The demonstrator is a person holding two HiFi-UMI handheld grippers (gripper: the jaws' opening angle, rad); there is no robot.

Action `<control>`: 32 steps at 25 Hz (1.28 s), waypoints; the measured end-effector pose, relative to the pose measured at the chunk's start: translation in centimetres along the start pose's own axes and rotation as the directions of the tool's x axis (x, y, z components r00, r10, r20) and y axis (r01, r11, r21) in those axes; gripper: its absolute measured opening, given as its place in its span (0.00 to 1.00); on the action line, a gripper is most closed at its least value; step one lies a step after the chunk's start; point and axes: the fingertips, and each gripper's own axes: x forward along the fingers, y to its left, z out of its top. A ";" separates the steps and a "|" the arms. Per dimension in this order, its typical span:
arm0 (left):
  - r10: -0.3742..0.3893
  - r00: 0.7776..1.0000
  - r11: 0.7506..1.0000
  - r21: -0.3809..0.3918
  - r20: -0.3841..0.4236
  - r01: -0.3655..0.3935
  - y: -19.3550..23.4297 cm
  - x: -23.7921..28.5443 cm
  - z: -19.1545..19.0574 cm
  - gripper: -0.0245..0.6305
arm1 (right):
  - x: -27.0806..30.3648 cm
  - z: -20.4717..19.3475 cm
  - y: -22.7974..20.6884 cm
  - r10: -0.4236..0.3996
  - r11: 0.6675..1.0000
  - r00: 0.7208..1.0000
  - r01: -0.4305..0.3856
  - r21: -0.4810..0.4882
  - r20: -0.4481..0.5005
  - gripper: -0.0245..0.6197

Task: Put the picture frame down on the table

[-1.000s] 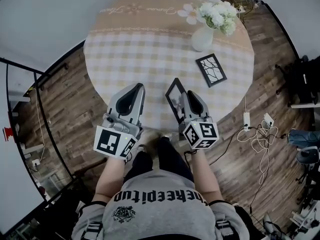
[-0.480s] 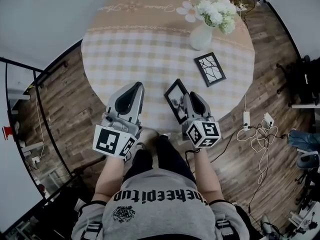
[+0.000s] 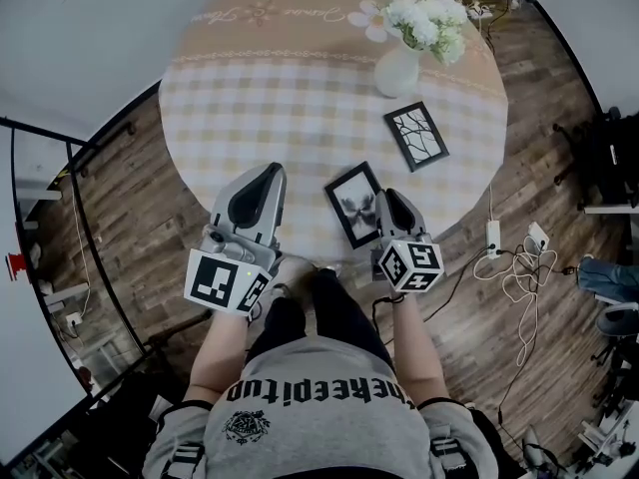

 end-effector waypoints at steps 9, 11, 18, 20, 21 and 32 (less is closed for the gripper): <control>0.004 1.000 1.000 0.007 -0.010 -0.004 -0.2 0.2 -0.3 0.06 | 0.5 -4.0 -2.3 -0.068 0.996 0.990 0.059 -0.069 -0.122 0.05; 0.005 1.000 1.000 0.009 -0.012 -0.005 -0.1 0.1 -0.4 0.06 | 0.6 -4.6 -2.5 -0.071 0.995 0.988 0.061 -0.075 -0.140 0.05; -0.002 1.000 1.000 0.014 -0.014 0.002 -0.3 0.1 -0.3 0.06 | 1.0 -4.9 -2.5 -0.083 0.992 0.982 0.066 -0.105 -0.170 0.05; -0.006 1.000 1.000 0.015 -0.014 0.006 -0.3 0.0 -0.3 0.06 | 0.9 -5.0 -2.5 -0.088 0.992 0.982 0.070 -0.105 -0.170 0.05; -0.007 1.000 1.000 0.016 -0.014 0.008 -0.3 -0.1 -0.2 0.06 | 0.8 -4.9 -2.5 -0.091 0.992 0.982 0.074 -0.105 -0.167 0.05; -0.059 0.998 0.996 0.060 -0.002 0.059 -1.5 -1.9 1.0 0.06 | -1.9 -0.9 0.5 -0.088 0.989 0.996 0.084 -0.119 -0.032 0.05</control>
